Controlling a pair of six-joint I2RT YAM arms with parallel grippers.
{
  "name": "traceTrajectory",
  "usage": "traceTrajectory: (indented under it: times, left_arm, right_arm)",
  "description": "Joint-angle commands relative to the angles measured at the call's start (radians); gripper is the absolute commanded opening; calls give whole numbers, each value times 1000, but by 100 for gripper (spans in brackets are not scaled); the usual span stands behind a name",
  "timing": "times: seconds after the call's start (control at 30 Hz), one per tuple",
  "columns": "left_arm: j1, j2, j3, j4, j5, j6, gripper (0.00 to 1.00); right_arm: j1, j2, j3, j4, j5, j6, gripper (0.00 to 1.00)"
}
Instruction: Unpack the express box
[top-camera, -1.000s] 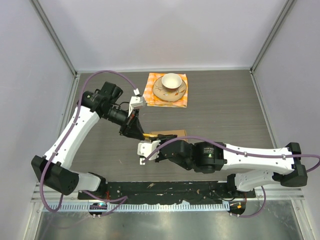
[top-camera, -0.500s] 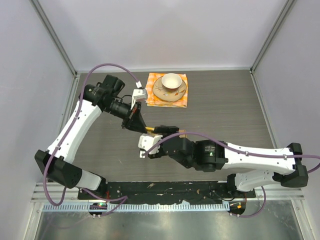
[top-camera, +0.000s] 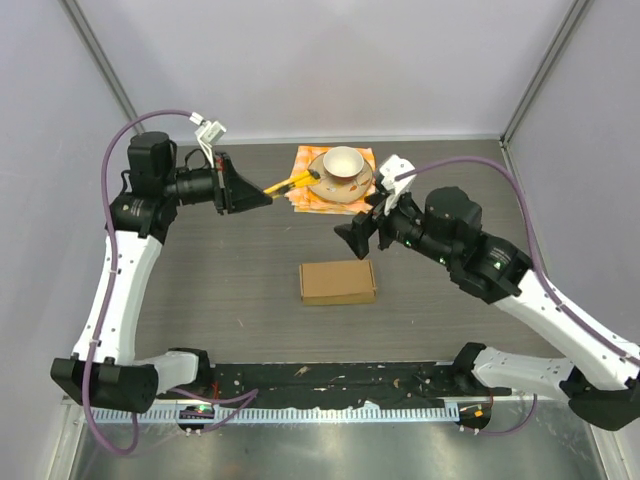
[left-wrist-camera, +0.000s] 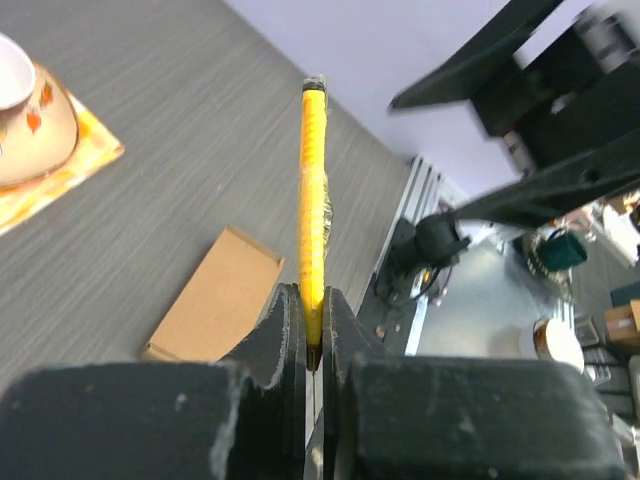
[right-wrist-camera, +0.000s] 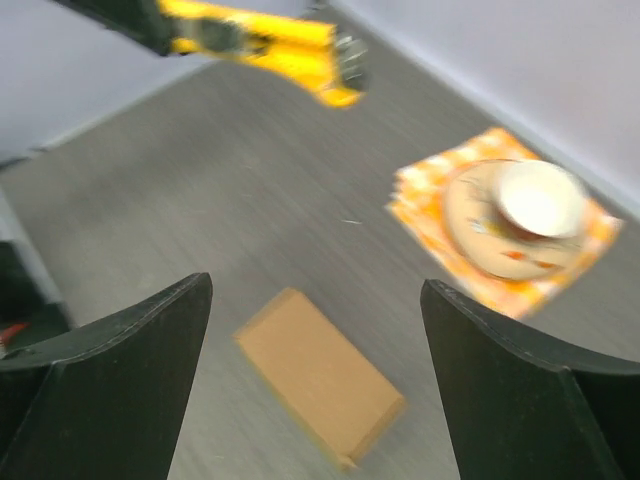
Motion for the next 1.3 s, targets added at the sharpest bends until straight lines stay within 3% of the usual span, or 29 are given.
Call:
traceTrajectory:
  times: [0.0, 0.07, 0.1, 0.17, 0.47, 0.77, 1.27]
  left_arm:
    - [14, -26, -42, 377, -33, -369, 0]
    - [36, -35, -79, 513, -31, -484, 0]
    - [39, -43, -106, 547, -27, -506, 0]
    - [38, -47, -116, 577, -7, -524, 0]
    - [38, -93, -209, 630, 50, -559, 0]
    - [25, -136, -258, 649, 118, -584, 0]
    - [11, -155, -306, 649, 105, -581, 0]
  right_arm:
    - [-141, 88, -63, 185, -538, 318, 93]
    - [-209, 112, -109, 317, -658, 415, 95]
    - [-217, 117, -153, 475, -723, 519, 95]
    - [-227, 126, -183, 655, -742, 595, 95]
    - [-235, 286, -162, 1059, -808, 825, 92]
    - [-253, 454, -86, 1281, -824, 976, 81]
    - [-249, 508, -71, 1401, -819, 1051, 69]
